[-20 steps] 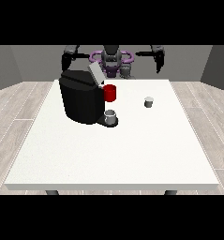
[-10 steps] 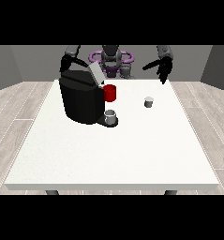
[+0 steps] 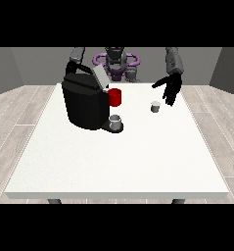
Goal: Insert the coffee pod into the coffee machine and close the lid
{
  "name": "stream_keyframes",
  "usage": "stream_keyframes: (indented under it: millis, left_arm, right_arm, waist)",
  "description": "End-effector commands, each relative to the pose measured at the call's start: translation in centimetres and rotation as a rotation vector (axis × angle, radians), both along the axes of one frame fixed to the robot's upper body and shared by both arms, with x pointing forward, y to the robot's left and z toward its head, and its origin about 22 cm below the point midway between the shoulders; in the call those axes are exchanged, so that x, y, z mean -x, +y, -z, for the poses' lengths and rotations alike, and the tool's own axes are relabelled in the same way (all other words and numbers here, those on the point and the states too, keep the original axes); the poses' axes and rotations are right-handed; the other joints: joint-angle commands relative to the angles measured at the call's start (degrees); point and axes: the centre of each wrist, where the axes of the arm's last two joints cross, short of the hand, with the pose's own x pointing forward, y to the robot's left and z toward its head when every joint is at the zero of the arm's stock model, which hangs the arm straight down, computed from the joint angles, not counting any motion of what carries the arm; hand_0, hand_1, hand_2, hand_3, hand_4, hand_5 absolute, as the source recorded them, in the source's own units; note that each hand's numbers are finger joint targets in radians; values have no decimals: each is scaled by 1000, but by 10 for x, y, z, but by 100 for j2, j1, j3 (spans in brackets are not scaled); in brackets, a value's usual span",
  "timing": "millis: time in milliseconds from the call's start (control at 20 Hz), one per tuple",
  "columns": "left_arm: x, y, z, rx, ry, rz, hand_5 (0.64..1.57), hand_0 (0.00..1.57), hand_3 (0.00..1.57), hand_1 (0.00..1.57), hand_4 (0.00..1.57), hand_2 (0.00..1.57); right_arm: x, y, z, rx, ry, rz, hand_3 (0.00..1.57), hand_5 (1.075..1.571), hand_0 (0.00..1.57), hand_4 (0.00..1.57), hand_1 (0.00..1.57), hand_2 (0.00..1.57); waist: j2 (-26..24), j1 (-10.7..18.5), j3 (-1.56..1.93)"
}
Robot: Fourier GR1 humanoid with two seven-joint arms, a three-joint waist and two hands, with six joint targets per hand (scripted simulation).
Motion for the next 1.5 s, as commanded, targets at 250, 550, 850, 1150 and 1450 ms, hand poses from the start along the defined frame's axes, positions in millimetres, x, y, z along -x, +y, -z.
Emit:
stream_keyframes:
  millis: [250,550,850,1150,1450]
  left_arm:
    - [-27,-15,13,-119,16,14,1571,0,0,0,0,291]
    - [-31,-22,27,-226,-67,7,1571,940,692,940,81,950]
    - [-43,-37,24,-390,-116,40,1571,941,871,941,429,1039]
    - [-46,-37,29,-519,-22,94,1571,912,891,912,335,1036]
    - [-40,-29,44,-570,58,145,1571,760,856,760,400,978]
  right_arm:
    - [-11,20,3,-44,67,5,0,1571,0,0,0,0]
    - [-12,5,21,-29,48,2,0,1571,0,0,0,0]
    - [-22,16,16,5,62,-16,0,1571,0,0,0,0]
    - [-22,16,28,-29,75,-61,0,1571,0,0,0,0]
    - [-19,-10,50,-30,108,-5,0,1571,0,0,0,0]
  waist:
    - [218,164,2]
    - [273,133,2]
    - [348,71,1]
    - [316,24,4]
    - [143,166,3]
